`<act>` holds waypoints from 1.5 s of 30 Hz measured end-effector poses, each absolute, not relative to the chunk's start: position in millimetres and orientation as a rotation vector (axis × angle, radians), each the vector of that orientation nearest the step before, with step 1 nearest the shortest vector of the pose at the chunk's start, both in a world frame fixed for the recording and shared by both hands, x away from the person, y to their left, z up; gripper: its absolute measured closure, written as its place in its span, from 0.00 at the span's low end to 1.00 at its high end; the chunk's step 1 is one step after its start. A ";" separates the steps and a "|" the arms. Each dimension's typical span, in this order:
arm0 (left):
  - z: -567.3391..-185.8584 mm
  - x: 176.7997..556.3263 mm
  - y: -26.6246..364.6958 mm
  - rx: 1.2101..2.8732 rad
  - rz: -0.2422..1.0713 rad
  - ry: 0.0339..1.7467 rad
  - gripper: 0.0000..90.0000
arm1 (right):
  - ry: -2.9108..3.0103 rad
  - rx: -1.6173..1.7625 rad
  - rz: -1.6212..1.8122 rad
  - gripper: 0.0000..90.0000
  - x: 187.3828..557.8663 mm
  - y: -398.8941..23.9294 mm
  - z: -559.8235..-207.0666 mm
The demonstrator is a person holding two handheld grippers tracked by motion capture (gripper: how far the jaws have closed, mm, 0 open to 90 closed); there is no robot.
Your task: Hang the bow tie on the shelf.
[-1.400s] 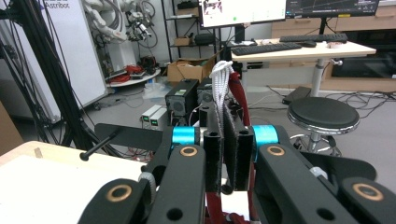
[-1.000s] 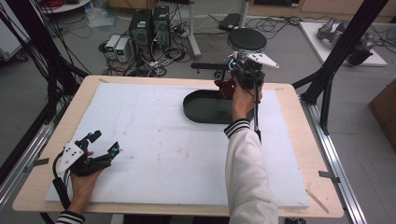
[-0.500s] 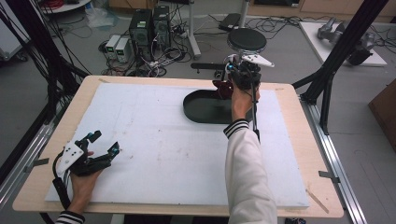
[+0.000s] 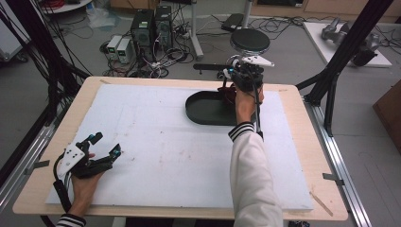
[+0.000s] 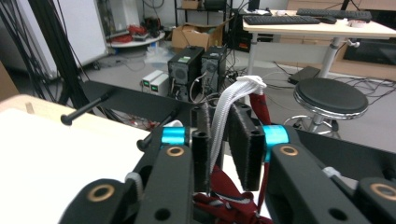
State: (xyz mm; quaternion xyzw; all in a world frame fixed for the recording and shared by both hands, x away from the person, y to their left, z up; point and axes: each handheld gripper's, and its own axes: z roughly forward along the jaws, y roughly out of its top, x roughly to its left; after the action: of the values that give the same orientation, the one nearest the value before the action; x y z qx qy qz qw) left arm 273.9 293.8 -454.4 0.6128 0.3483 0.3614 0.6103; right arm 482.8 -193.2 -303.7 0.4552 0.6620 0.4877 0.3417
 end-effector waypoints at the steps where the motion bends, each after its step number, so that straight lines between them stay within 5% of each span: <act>1: -454.4 273.9 293.8 1.415 0.834 0.804 0.20 | 1.732 1.171 1.255 0.80 482.7 -192.1 -303.5; 5: -454.4 273.9 293.7 1.415 0.834 0.804 0.20 | 1.781 1.092 1.162 0.66 480.1 -185.0 -301.8; 16: -454.3 273.8 293.7 1.417 0.833 0.804 0.20 | 1.761 1.061 1.154 0.49 474.4 -186.5 -295.1; 26: -454.1 273.9 293.5 1.424 0.836 0.807 0.20 | 1.790 1.082 1.305 0.13 449.6 -193.1 -278.1; 35: -454.2 273.4 293.0 1.418 0.845 0.804 0.20 | 1.718 0.937 1.456 0.12 392.3 -209.6 -255.2; 45: -454.5 273.0 294.3 1.405 0.838 0.805 0.19 | 1.642 0.906 1.498 0.12 295.3 -264.5 -306.0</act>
State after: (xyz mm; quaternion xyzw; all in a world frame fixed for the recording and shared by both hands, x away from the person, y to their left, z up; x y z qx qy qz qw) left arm 273.0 294.3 -454.5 0.6093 0.3492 0.3635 0.6122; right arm 295.3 -264.5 -306.0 0.3520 0.6378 0.5817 0.3620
